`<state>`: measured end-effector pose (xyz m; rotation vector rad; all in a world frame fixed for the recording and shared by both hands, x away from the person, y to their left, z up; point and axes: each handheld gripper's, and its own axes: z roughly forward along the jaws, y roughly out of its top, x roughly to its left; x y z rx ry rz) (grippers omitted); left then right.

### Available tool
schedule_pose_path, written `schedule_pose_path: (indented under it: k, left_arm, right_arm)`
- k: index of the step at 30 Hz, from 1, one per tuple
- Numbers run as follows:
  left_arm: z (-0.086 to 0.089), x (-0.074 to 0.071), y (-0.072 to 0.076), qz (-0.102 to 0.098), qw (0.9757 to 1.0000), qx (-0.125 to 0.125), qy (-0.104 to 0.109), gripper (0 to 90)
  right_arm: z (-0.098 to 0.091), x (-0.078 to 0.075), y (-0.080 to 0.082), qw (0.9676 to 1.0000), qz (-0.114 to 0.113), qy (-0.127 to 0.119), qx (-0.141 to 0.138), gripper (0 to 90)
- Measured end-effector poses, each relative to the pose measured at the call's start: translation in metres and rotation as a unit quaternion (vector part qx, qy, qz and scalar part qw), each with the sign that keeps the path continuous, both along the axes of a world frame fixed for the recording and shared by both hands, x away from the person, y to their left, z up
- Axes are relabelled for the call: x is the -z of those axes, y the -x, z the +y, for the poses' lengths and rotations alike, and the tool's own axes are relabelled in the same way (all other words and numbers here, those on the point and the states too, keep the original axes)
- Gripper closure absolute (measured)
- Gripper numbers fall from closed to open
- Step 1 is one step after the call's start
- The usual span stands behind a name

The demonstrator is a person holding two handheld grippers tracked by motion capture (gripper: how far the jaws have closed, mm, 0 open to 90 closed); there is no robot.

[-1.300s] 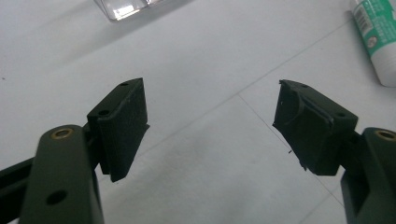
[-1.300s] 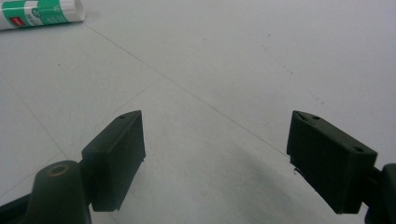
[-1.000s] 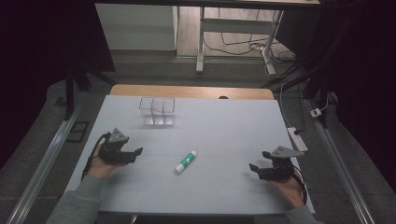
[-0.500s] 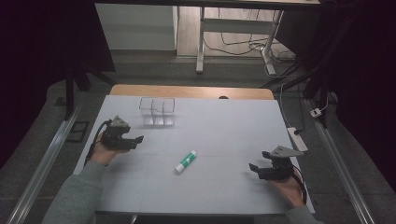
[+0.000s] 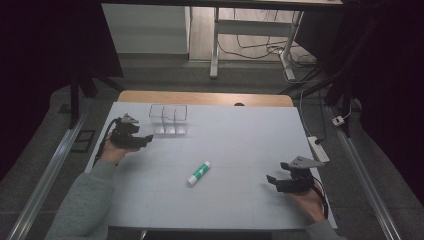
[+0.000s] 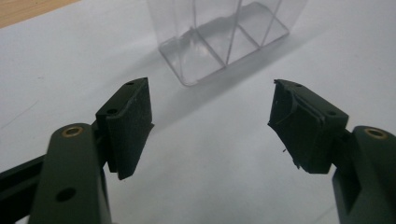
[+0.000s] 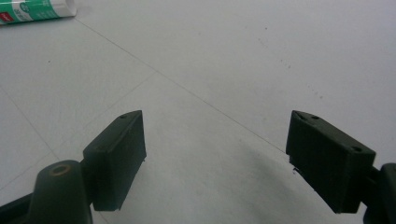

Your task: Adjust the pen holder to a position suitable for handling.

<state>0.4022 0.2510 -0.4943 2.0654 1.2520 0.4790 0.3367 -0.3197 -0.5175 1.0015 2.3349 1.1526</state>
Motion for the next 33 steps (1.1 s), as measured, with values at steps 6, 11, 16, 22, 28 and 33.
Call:
schedule_pose_path:
  k: [6,11,16,22,28,33]
  left_arm:
    - [0.006,0.001,-0.014,0.002,0.9999,-0.013,-0.002,33.4]
    - [0.011,0.001,-0.024,0.0,0.9997,-0.023,-0.002,39.6]
    - [0.016,0.002,-0.031,-0.003,0.9993,-0.035,0.006,47.1]
    - [0.016,0.007,-0.038,-0.001,0.9994,-0.034,0.007,65.0]
    - [0.015,0.014,-0.046,0.006,0.9993,-0.035,-0.011,82.4]
    - [0.013,0.019,-0.053,0.005,0.9997,-0.022,-0.007,89.0]
  right_arm:
    - [0.0,0.0,0.0,1.0,0.001,0.001,-0.001,19.2]
    - [0.0,-0.001,0.0,1.0,0.0,0.003,0.001,19.2]
    - [-0.001,-0.001,0.001,1.0,-0.002,0.003,0.002,19.4]
    - [-0.001,-0.001,0.0,1.0,-0.001,0.001,0.001,19.4]
    - [-0.001,-0.001,0.001,1.0,-0.002,0.002,0.003,19.4]
    - [-0.001,-0.001,0.0,1.0,0.0,0.001,0.002,19.5]
